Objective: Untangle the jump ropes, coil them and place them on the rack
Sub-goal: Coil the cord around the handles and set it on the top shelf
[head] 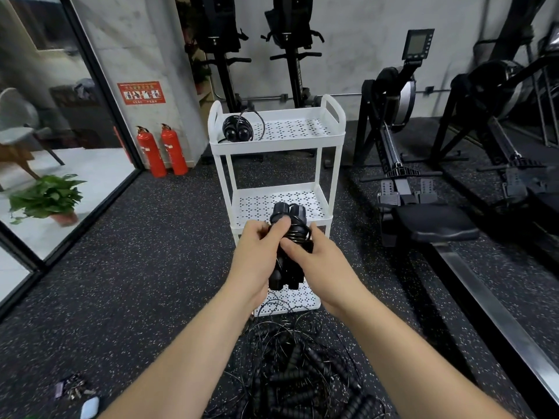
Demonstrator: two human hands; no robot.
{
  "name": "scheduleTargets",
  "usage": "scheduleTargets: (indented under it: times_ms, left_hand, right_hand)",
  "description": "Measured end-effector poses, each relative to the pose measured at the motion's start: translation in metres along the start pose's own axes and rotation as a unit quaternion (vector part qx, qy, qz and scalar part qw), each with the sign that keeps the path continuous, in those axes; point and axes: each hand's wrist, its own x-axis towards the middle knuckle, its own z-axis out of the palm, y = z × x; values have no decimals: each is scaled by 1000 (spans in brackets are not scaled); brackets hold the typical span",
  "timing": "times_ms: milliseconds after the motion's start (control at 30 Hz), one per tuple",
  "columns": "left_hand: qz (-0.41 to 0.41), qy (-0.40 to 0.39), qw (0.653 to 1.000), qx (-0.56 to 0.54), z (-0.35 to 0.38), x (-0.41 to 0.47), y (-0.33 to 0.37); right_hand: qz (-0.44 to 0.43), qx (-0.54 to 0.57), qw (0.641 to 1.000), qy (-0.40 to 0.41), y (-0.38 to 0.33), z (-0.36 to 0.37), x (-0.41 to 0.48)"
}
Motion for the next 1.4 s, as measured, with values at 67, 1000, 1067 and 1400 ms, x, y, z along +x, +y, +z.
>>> scheduleTargets:
  times_ms: [67,1000,1067,1400]
  left_hand:
    - [-4,1,1000,27,1,5,5]
    - [242,-23,768,593,-6,234,216]
    - [240,-12,763,600,-10,246,217]
    - [242,-26,710,660,-26,283,204]
  right_hand:
    - [8,5,1000,4,0,0,4]
    - [-84,-145,983,73,-162,-24,273]
    - [-75,-158,983,63,-157,-19,287]
    - [-75,-368,926,40,-133,-4,321]
